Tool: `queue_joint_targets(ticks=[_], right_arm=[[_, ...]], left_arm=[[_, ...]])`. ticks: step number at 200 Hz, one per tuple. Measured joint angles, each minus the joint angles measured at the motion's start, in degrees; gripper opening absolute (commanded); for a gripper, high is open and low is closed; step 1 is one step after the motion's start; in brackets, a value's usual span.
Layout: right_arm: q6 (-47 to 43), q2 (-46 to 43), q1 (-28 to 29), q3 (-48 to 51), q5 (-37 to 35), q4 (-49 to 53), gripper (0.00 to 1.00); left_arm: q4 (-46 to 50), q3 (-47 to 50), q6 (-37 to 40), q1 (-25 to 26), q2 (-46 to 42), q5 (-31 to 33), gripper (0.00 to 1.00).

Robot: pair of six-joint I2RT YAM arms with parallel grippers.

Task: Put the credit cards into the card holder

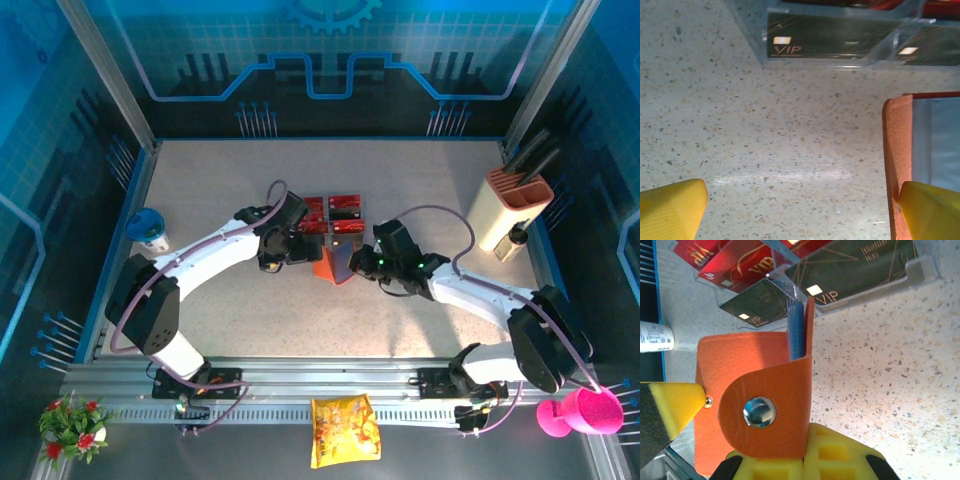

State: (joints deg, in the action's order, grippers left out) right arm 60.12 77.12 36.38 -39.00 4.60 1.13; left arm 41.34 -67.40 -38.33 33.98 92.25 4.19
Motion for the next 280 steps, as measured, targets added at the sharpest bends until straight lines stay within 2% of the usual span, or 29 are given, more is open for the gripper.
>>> queue_joint_targets(ticks=[62, 115, 219, 254, 280], right_arm=[[8.24, 5.62, 4.98, 7.26, -5.01, -15.61, 0.00], [11.32, 9.09, 6.45, 8.76, -6.71, -23.76, 0.00], [13.46, 9.68, 6.75, 11.10, -8.04, -25.18, 0.00], [12.81, 9.46, 6.75, 10.60, -8.26, -23.19, 0.00], [11.10, 7.76, 6.75, 9.57, -8.72, -19.39, 0.00]], left_arm=[[0.48, 0.61, 2.54, 0.50, 3.41, 3.93, 0.99], [0.61, 1.55, 3.45, 1.09, 5.31, 6.99, 0.99], [0.59, 2.84, 4.26, 1.14, 11.47, 9.92, 0.99], [0.15, 2.89, 4.39, 1.11, 10.71, 8.96, 0.99], [-2.12, 3.06, 4.37, 0.76, 5.75, 6.40, 0.99]])
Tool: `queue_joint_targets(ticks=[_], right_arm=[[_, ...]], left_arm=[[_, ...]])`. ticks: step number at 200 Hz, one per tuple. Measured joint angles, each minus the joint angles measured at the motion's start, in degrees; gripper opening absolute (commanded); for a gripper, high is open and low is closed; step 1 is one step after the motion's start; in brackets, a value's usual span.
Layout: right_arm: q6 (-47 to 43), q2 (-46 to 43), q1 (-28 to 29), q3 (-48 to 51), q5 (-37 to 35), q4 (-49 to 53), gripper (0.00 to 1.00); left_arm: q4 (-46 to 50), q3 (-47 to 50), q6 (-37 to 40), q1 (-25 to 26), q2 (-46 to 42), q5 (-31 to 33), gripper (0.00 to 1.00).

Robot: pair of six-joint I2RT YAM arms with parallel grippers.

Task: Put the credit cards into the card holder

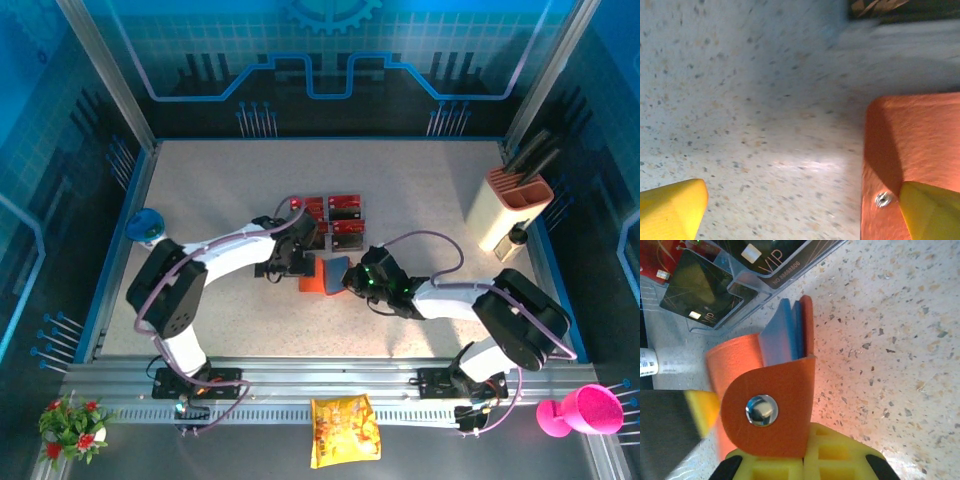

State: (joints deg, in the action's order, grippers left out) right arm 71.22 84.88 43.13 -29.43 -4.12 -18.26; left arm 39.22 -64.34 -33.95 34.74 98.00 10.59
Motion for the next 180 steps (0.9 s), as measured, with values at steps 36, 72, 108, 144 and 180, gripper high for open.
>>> queue_joint_targets(ticks=[36, 72, 108, 144, 180], right_arm=[[-2.69, -3.30, 0.00, -0.59, -0.35, 4.94, 0.00], [-5.29, -7.04, 0.02, -0.94, -1.29, 10.45, 0.00], [-7.93, -12.48, 0.02, -1.55, -2.54, 16.37, 0.00], [-10.14, -18.53, -0.04, -1.79, -3.80, 22.49, 0.00], [-11.56, -23.50, -0.83, -1.81, -4.50, 28.04, 0.00]], left_arm=[[-10.58, 0.37, -2.32, -5.31, -9.51, -6.97, 0.99], [-22.93, 2.80, -5.84, -12.66, -9.07, -14.47, 0.99], [-30.23, 2.82, -6.43, -13.09, -3.30, -19.30, 0.99], [-34.95, 3.19, -6.60, -12.90, 0.33, -20.92, 0.99], [-38.53, 3.45, -6.62, -12.15, 1.55, -20.90, 0.99]])
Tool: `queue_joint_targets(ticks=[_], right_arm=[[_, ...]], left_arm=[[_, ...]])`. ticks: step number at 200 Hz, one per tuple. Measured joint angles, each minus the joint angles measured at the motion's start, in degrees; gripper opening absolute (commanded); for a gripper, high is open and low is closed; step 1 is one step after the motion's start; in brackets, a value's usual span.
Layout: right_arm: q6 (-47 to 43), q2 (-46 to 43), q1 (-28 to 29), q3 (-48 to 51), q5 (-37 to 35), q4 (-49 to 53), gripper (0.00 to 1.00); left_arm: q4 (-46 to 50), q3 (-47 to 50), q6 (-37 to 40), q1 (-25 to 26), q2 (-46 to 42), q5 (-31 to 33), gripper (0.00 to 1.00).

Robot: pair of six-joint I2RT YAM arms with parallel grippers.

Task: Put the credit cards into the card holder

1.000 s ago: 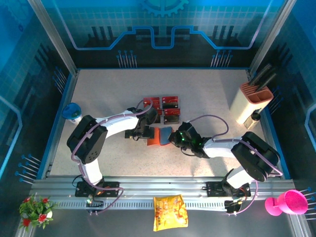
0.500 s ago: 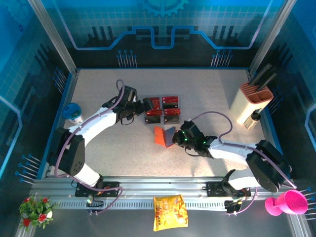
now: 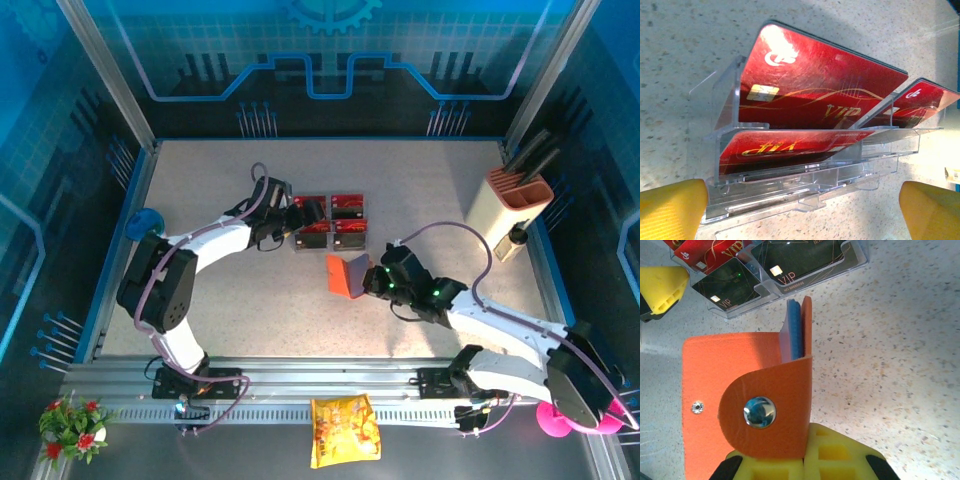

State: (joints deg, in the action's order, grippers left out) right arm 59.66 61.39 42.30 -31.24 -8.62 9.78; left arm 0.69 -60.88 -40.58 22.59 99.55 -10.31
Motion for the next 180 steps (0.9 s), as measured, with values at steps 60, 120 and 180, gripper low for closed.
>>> queue_joint_targets(ticks=[60, 120, 180], right_arm=[[-1.27, -2.54, -2.21, 0.02, 0.15, 4.15, 0.00], [-2.78, 3.50, -2.60, -0.07, 2.51, 0.52, 0.00], [-2.62, 17.92, -0.09, -5.31, 3.78, -9.14, 0.00]], left_arm=[[-4.13, -2.89, -0.50, 4.22, 4.07, 0.37, 0.99], [2.08, -4.87, -1.07, 5.03, 2.38, 1.53, 0.99], [16.92, -5.53, -0.02, 5.29, -11.76, 3.52, 0.99]])
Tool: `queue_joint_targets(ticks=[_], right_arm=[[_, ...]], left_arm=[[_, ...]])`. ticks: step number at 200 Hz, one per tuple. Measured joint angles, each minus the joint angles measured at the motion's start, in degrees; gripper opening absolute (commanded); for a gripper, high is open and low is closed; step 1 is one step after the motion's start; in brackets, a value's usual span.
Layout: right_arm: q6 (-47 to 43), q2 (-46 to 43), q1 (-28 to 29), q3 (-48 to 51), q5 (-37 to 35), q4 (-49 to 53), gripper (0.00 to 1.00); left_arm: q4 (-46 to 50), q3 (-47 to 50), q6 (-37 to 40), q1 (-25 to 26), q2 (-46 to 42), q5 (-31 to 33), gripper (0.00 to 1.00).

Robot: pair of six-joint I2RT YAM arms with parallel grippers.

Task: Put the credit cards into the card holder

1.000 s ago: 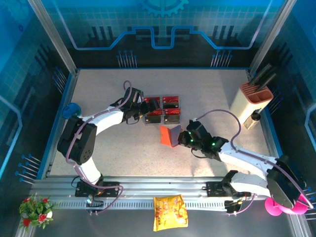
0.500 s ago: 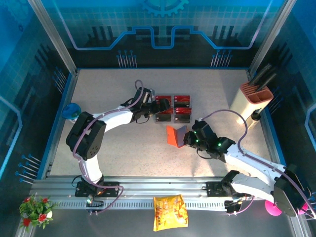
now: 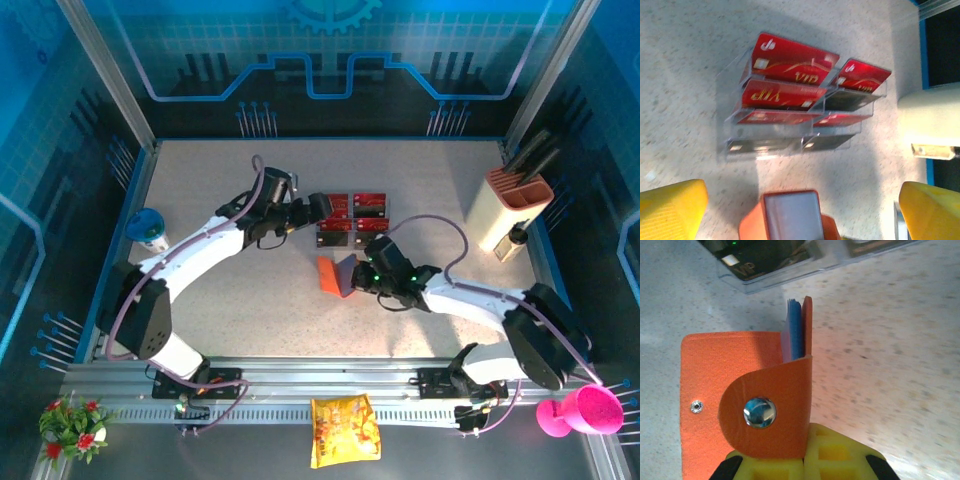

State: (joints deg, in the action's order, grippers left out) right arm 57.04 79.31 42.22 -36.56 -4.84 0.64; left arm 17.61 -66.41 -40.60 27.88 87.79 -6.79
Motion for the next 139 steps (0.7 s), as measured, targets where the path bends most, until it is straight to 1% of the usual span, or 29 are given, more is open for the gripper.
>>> queue_joint_targets(ticks=[30, 53, 83, 122, 131, 139], right_arm=[[2.29, 5.70, 2.32, -1.92, 0.39, -5.90, 0.00], [4.83, 9.11, 3.61, -2.03, 0.37, -9.92, 0.00], [8.28, 11.04, 4.55, -1.66, 0.28, -14.36, 0.00], [11.54, 11.08, 5.51, 0.87, -0.74, -17.88, 0.00], [12.00, 11.08, 5.53, 1.46, -0.76, -18.32, 0.06], [12.31, 11.08, 5.53, 1.79, -0.76, -18.49, 0.15]], left_arm=[[8.41, 0.15, 0.94, 2.14, -1.62, 2.60, 0.99], [12.70, 1.66, 1.73, 4.59, -1.75, 4.96, 0.99], [16.11, 6.14, 1.70, 6.88, -1.95, 9.03, 0.99], [18.12, 11.54, 1.75, 7.17, -1.75, 13.40, 0.99], [18.14, 11.98, 1.77, 7.17, -1.38, 14.10, 0.99], [18.12, 12.24, 1.86, 7.17, -0.79, 14.73, 0.99]])
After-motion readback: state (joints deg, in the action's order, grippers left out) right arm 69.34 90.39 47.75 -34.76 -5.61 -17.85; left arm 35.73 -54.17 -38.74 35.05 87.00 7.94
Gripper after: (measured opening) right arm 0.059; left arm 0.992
